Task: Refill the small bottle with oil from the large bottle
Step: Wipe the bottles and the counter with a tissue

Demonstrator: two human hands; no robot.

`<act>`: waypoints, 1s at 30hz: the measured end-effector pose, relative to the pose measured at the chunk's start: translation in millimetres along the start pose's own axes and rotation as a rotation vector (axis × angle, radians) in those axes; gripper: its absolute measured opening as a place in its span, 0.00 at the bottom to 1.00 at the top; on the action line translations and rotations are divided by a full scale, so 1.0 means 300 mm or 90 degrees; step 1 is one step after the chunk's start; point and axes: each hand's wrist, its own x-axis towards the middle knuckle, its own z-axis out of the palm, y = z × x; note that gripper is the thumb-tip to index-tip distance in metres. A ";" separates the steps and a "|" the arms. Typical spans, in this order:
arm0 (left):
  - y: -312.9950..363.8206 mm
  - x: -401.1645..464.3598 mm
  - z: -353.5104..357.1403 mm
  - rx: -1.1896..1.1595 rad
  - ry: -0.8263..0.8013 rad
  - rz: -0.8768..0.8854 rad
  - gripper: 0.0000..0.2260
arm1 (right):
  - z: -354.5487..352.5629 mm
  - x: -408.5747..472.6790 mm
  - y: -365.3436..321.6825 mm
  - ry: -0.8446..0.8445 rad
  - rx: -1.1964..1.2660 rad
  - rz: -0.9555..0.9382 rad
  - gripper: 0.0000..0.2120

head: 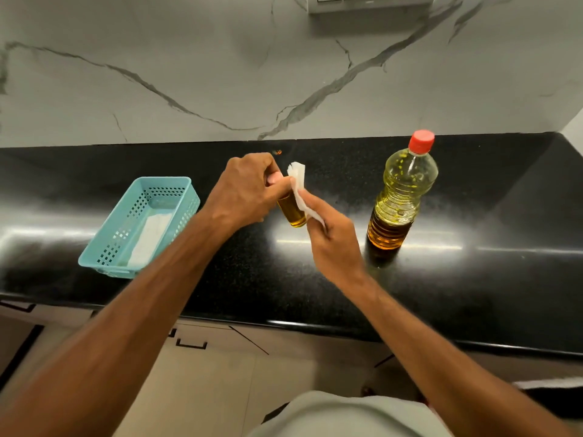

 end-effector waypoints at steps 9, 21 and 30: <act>0.048 0.061 -0.031 -0.065 -0.020 -0.088 0.11 | 0.017 0.016 0.009 0.027 -0.172 -0.160 0.20; 0.055 0.073 -0.060 -0.084 0.003 -0.032 0.12 | 0.038 0.028 -0.006 0.085 -0.085 -0.093 0.21; 0.043 0.057 -0.024 -0.040 0.047 0.020 0.13 | 0.051 0.048 -0.068 0.155 0.622 0.528 0.12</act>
